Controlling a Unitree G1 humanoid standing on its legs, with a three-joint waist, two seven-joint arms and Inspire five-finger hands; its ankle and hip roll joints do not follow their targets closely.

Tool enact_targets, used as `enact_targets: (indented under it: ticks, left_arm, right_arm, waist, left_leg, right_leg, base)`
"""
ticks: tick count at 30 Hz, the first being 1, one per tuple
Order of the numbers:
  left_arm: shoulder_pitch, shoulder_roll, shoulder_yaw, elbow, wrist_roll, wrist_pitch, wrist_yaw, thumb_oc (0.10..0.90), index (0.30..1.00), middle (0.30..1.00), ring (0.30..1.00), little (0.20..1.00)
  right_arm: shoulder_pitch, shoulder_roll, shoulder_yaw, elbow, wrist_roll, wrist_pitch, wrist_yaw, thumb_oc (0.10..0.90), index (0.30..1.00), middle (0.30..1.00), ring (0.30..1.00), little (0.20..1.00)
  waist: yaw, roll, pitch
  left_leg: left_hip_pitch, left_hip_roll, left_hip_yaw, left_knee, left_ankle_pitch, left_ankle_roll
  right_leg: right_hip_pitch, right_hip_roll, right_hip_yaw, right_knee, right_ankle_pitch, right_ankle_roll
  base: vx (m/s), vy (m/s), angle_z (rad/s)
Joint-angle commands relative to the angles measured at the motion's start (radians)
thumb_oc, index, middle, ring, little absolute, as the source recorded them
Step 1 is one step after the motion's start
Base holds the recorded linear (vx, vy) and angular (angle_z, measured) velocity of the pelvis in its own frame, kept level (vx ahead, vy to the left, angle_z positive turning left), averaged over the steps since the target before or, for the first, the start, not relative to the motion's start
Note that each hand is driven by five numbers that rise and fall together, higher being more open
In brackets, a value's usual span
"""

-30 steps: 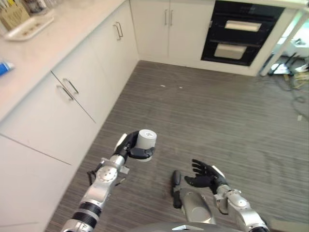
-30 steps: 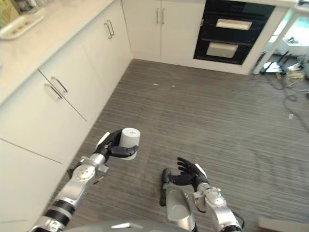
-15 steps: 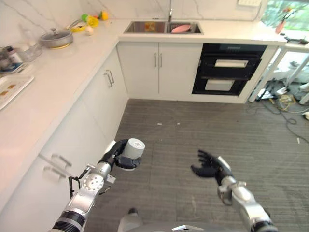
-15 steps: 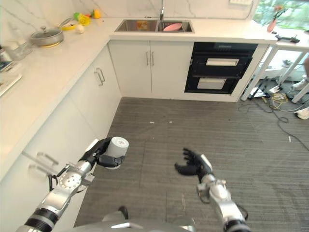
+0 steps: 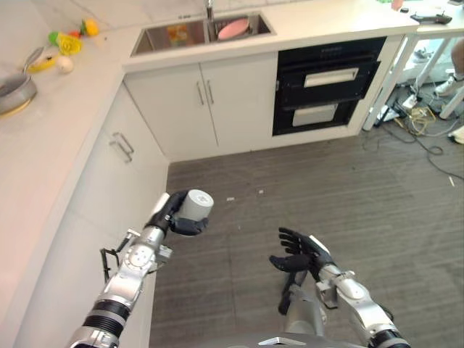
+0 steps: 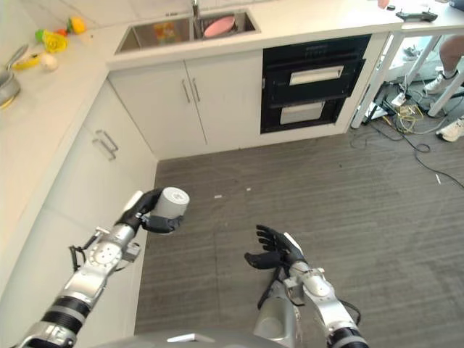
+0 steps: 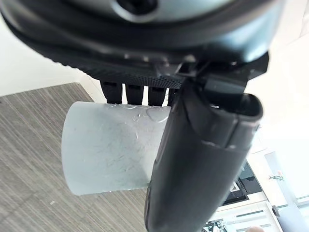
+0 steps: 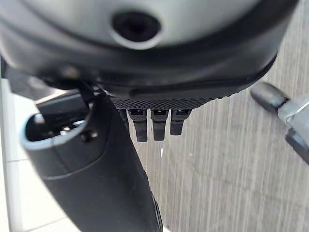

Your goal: Place the dishes in the dishwasher.

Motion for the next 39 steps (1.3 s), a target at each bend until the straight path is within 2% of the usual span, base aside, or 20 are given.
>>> enact_targets:
  ticks: [1,3,4,7,8,9,10,11,13,18,19,21,23,25,29,31,33,34,36,39]
  left_arm:
    - [-0.093,0.030,0.021,-0.128,-0.032,-0.105,0.044,0.400,0.300,0.300,0.300,0.300]
    - [-0.102,0.023,0.017,-0.116,-0.065,-0.098,0.050,0.400,0.300,0.300,0.300,0.300]
    - [-0.117,0.026,0.009,-0.103,-0.074,-0.100,0.065,0.400,0.300,0.300,0.300,0.300]
    - [-0.106,0.025,0.015,-0.110,-0.092,-0.095,0.065,0.400,0.300,0.300,0.300,0.300]
    - [-0.085,0.014,0.028,-0.110,-0.093,-0.092,0.069,0.400,0.300,0.300,0.300,0.300]
    - [-0.081,0.012,0.029,-0.111,-0.093,-0.092,0.069,0.400,0.300,0.300,0.300,0.300]
    - [-0.074,-0.001,0.037,-0.112,-0.102,-0.095,0.072,0.400,0.300,0.300,0.300,0.300]
    - [-0.073,-0.002,0.038,-0.112,-0.102,-0.096,0.072,0.400,0.300,0.300,0.300,0.300]
    - [-0.055,-0.011,0.060,-0.107,-0.101,-0.099,0.094,0.400,0.300,0.300,0.300,0.300]
    - [-0.030,-0.004,0.073,-0.115,-0.090,-0.102,0.093,0.400,0.300,0.300,0.300,0.300]
    - [-0.015,-0.001,0.082,-0.126,-0.083,-0.100,0.084,0.400,0.300,0.300,0.300,0.300]
    - [-0.012,-0.001,0.080,-0.129,-0.080,-0.098,0.079,0.400,0.300,0.300,0.300,0.300]
    - [-0.025,-0.001,0.062,-0.128,-0.080,-0.097,0.069,0.400,0.300,0.300,0.300,0.300]
    - [-0.055,0.012,0.027,-0.132,-0.070,-0.093,0.055,0.400,0.300,0.300,0.300,0.300]
    - [-0.083,0.048,0.011,-0.128,-0.054,-0.086,0.069,0.400,0.300,0.300,0.300,0.300]
    - [-0.080,0.050,0.012,-0.131,-0.057,-0.082,0.067,0.400,0.300,0.300,0.300,0.300]
    - [-0.074,0.045,0.010,-0.133,-0.061,-0.093,0.061,0.400,0.300,0.300,0.300,0.300]
    - [-0.073,0.045,0.009,-0.132,-0.062,-0.093,0.061,0.400,0.300,0.300,0.300,0.300]
    - [-0.077,0.040,0.015,-0.139,-0.070,-0.101,0.062,0.400,0.300,0.300,0.300,0.300]
    - [-0.086,0.032,0.021,-0.130,-0.065,-0.104,0.063,0.400,0.300,0.300,0.300,0.300]
  right_arm:
    - [-0.092,-0.029,-0.040,-0.138,-0.012,-0.094,-0.004,0.800,0.900,0.900,0.900,0.900]
    - [-0.095,-0.043,-0.043,-0.162,-0.009,-0.092,-0.024,0.800,0.900,0.900,0.900,0.900]
    - [-0.107,-0.054,-0.041,-0.176,-0.009,-0.088,-0.038,0.800,0.900,0.900,0.900,0.900]
    - [-0.105,-0.061,-0.036,-0.206,-0.008,-0.076,-0.052,0.800,0.900,0.900,0.900,0.900]
    - [-0.098,-0.058,-0.018,-0.218,-0.003,-0.072,-0.043,0.800,0.900,0.900,0.900,0.900]
    - [-0.096,-0.060,-0.017,-0.219,-0.003,-0.072,-0.042,0.800,0.900,0.900,0.900,0.900]
    - [-0.097,-0.063,-0.004,-0.235,-0.005,-0.072,-0.029,0.800,0.900,0.900,0.900,0.900]
    - [-0.096,-0.064,-0.003,-0.235,-0.005,-0.072,-0.029,0.800,0.900,0.900,0.900,0.900]
    - [-0.097,-0.057,0.018,-0.233,-0.005,-0.085,-0.027,0.800,0.900,0.900,0.900,0.900]
    - [-0.080,-0.059,0.019,-0.224,-0.012,-0.085,-0.019,0.800,0.900,0.900,0.900,0.900]
    - [-0.073,-0.061,0.015,-0.231,-0.020,-0.083,-0.010,0.800,0.900,0.900,0.900,0.900]
    - [-0.066,-0.065,0.007,-0.230,-0.028,-0.083,-0.007,0.800,0.900,0.900,0.900,0.900]
    - [-0.055,-0.057,-0.013,-0.218,-0.041,-0.078,-0.014,0.800,0.900,0.900,0.900,0.900]
    - [-0.036,-0.032,-0.033,-0.210,-0.041,-0.072,-0.023,0.800,0.900,0.900,0.900,0.900]
    - [-0.072,0.001,-0.031,-0.196,-0.057,-0.078,-0.028,0.800,0.900,0.900,0.900,0.900]
    - [-0.072,0.005,-0.038,-0.202,-0.051,-0.078,-0.032,0.800,0.900,0.900,0.900,0.900]
    - [-0.051,0.009,-0.064,-0.221,-0.024,-0.085,-0.035,0.800,0.900,0.900,0.900,0.900]
    - [-0.050,0.009,-0.065,-0.222,-0.024,-0.084,-0.035,0.800,0.900,0.900,0.900,0.900]
    - [-0.043,0.004,-0.077,-0.224,-0.008,-0.090,-0.047,0.800,0.900,0.900,0.900,0.900]
    - [-0.037,0.005,-0.086,-0.228,-0.008,-0.092,-0.050,0.800,0.900,0.900,0.900,0.900]
  waist:
    - [-0.011,0.003,-0.039]
    - [0.002,-0.011,-0.018]
    - [0.007,-0.053,-0.009]
    - [0.037,-0.049,-0.011]
    - [0.052,-0.024,-0.024]
    - [0.052,-0.027,-0.026]
    - [0.052,-0.013,-0.032]
    - [0.054,-0.015,-0.032]
    - [0.081,-0.016,-0.019]
    - [0.079,-0.010,-0.024]
    - [0.077,0.014,-0.047]
    - [0.081,0.018,-0.058]
    - [0.085,0.012,-0.071]
    - [0.080,-0.011,-0.072]
    - [0.059,-0.031,-0.038]
    - [0.054,-0.031,-0.037]
    - [0.029,-0.034,-0.033]
    - [0.028,-0.030,-0.032]
    - [0.021,-0.041,-0.038]
    - [0.013,-0.040,-0.040]
  left_leg:
    - [-0.147,-0.101,-0.085,0.297,0.050,-0.014]
    - [-0.237,-0.058,-0.096,0.528,0.208,-0.097]
    - [-0.310,0.013,-0.008,0.683,0.245,-0.113]
    - [-0.386,0.027,0.001,0.633,0.182,-0.099]
    - [-0.411,0.007,-0.010,0.422,0.161,-0.068]
    - [-0.401,0.000,-0.006,0.405,0.166,-0.067]
    - [-0.400,0.049,0.016,0.181,0.161,-0.044]
    - [-0.389,0.042,0.022,0.162,0.168,-0.042]
    - [-0.413,0.111,-0.078,-0.104,0.311,-0.046]
    - [-0.421,0.187,-0.064,-0.200,0.386,-0.097]
    - [-0.396,0.183,-0.036,-0.205,0.379,-0.096]
    - [-0.388,0.181,-0.022,-0.208,0.374,-0.099]
    - [-0.378,0.137,-0.006,-0.206,0.362,-0.062]
    - [-0.355,0.058,-0.005,-0.208,0.312,-0.002]
    - [-0.257,-0.054,0.027,-0.208,0.187,0.121]
    - [-0.246,-0.066,0.032,-0.208,0.171,0.128]
    - [-0.233,-0.092,0.007,-0.208,0.158,0.130]
    - [-0.232,-0.087,0.005,-0.208,0.157,0.128]
    - [-0.205,-0.106,-0.014,-0.208,0.115,0.108]
    - [-0.185,-0.106,-0.015,-0.208,0.091,0.097]
  right_leg:
    - [0.171,0.054,0.050,-0.198,0.016,0.088]
    - [0.225,0.076,0.060,-0.183,-0.007,0.048]
    - [0.275,0.066,0.041,-0.207,-0.022,0.021]
    - [0.327,0.114,0.045,-0.263,-0.045,0.002]
    - [0.358,0.144,0.052,-0.304,-0.056,0.016]
    - [0.362,0.141,0.053,-0.309,-0.053,0.018]
    - [0.387,0.139,0.059,-0.329,-0.074,0.044]
    - [0.387,0.136,0.062,-0.328,-0.073,0.045]
    - [0.409,0.137,0.110,-0.329,-0.094,0.058]
    - [0.477,0.137,0.147,-0.329,-0.143,0.077]
    - [0.502,0.154,0.154,-0.325,-0.161,0.082]
    - [0.511,0.148,0.159,-0.317,-0.160,0.087]
    - [0.516,0.105,0.169,-0.244,-0.160,0.098]
    - [0.480,0.038,0.202,-0.041,-0.150,0.109]
    - [0.239,-0.085,0.255,0.426,0.068,0.179]
    - [0.197,-0.078,0.245,0.454,0.056,0.172]
    - [0.162,0.016,0.248,0.276,-0.008,0.146]
    - [0.170,0.022,0.243,0.266,-0.004,0.144]
    - [0.148,0.063,0.219,-0.024,-0.053,0.130]
    - [0.125,0.094,0.208,-0.152,-0.001,0.133]
  base:
    - [0.46,-0.393,-0.04]
    - [0.37,-0.422,-0.34]
    - [0.49,-0.539,-0.48]
    - [0.40,-0.244,-0.36]
    - [0.32,-0.034,-0.45]
    - [0.51,0.024,-0.42]
    - [0.22,0.059,-0.35]
    - [0.41,0.169,-0.25]
    - [0.46,0.179,-0.56]
    - [0.43,0.099,-0.68]
    - [0.62,0.235,-0.33]
    - [0.42,0.254,-0.47]
    - [0.34,0.295,-0.29]
    - [0.31,0.282,-0.02]
    - [0.34,0.335,0.10]
    - [0.31,0.157,-0.34]
    - [0.35,0.031,-0.19]
    - [0.20,-0.070,0.08]
    - [0.32,-0.111,0.33]
    - [0.29,-0.114,0.12]
